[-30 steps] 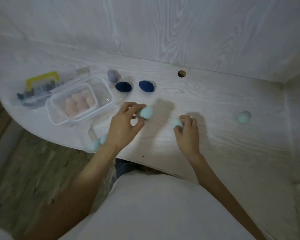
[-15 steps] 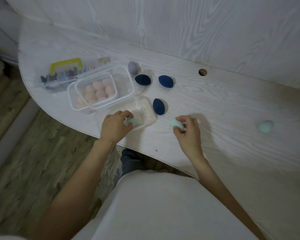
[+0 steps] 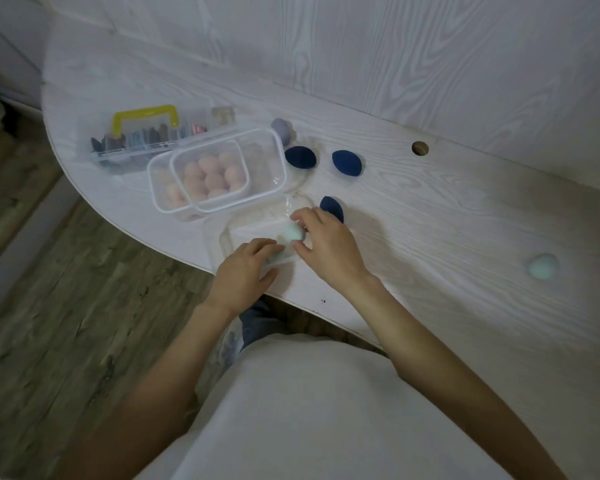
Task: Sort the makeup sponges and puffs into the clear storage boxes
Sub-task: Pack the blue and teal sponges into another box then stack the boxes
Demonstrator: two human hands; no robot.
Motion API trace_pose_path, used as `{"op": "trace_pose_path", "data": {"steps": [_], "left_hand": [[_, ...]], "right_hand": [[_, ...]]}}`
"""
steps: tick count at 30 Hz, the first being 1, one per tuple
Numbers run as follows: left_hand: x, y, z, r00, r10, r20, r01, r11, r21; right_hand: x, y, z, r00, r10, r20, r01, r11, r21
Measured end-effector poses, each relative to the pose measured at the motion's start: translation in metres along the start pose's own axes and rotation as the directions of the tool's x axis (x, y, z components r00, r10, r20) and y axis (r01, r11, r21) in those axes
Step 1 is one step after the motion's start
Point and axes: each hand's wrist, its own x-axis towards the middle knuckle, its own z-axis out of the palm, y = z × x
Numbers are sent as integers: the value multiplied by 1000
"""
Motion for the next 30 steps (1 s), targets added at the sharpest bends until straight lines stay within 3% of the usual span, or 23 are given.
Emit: {"op": "trace_pose_path", "data": {"steps": [3,5,11,16,19,22,24,26,30], "left_hand": [[-4,3,1,998,-36,-54,34,999,-22],[-5,4,2,995,-42,-89,42,999,-11],[-6,5,7,990,-52,-132,53,999,7],[-7,5,9,990,-62,-126,66,998,24],[-6,4,8,991,-70,-115,72,997,13],[-6,2,8,992,-78,-103,80,997,10],[-7,1,7,991,-80,-105,82,997,15],[-7,0,5,991,-84,-107,86,996,17],[-9,-1,2,992,-98,-74,99,995,2]], "right_hand": [[16,-2,15,984,-109,139,154,914,-376],[23,-1,19,975,-57,216,153,876,-458],[33,-5,10,929,53,366,123,889,-441],[30,6,2,938,-28,345,145,937,-317],[29,24,-7,987,16,163,-11,999,-32],[31,52,-9,959,273,-70,-264,957,118],[38,69,-3,919,392,-42,-390,920,39],[45,77,4,876,474,90,-476,880,-3],[49,74,10,826,532,186,-547,837,35]]}}
